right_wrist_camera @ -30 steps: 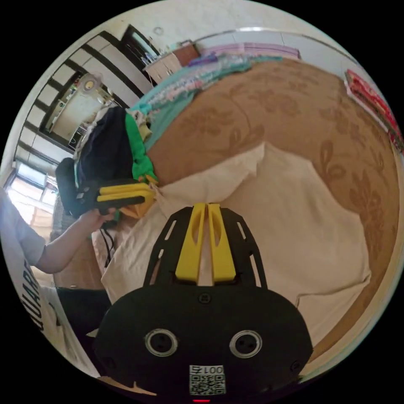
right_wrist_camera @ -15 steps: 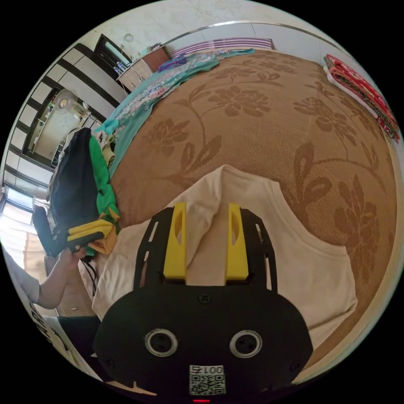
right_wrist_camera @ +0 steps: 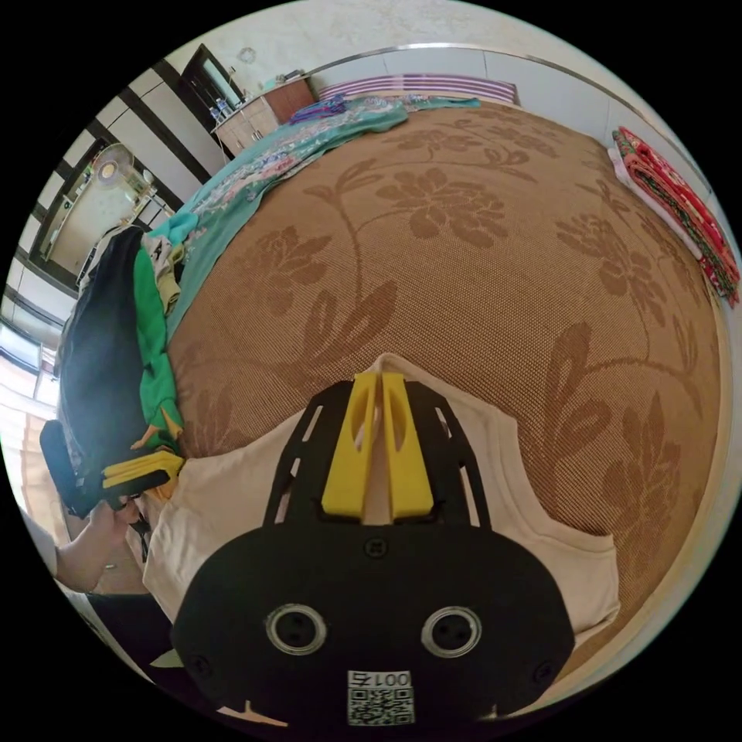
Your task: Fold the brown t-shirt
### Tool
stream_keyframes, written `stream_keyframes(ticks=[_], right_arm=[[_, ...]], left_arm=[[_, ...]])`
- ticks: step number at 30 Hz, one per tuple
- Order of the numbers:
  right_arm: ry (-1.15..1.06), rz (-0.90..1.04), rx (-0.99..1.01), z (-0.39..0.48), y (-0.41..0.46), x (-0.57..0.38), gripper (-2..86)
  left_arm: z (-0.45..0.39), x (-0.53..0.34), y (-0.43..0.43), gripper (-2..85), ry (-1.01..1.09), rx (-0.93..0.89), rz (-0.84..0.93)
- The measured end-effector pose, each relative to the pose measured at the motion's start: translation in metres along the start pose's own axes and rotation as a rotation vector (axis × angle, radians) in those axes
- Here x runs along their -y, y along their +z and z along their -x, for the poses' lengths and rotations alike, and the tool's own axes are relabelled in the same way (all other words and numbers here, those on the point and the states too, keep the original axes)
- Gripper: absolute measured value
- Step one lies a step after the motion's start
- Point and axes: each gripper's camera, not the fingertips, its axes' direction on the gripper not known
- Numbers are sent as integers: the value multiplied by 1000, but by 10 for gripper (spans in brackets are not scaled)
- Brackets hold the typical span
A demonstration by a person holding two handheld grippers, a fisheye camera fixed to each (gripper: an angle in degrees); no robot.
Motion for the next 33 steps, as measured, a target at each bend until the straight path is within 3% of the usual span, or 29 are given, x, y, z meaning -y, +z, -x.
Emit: stream_keyframes(ticks=[4, 11, 17, 24, 29, 33], right_arm=[[-14, -39, -1, 6, -10, -17, 43], [-31, 6, 34, 20, -8, -40, 45], [-94, -7, -75, 52, -14, -77, 15], [-26, -37, -41, 64, -16, -124, 10], [-115, -18, -9, 82, -27, -163, 19], [-165, -41, -63, 98, -63, -214, 36]], left_arm=[[-4, 8, 9, 11, 88, 11, 34], [6, 0, 18, 28, 0, 22, 110], [15, -16, 15, -6, -53, 44, 72], [51, -61, 20, -10, -336, -154, -9], [50, -82, 24, -13, -342, -211, -24], [40, -104, 10, -16, -317, -126, -27]])
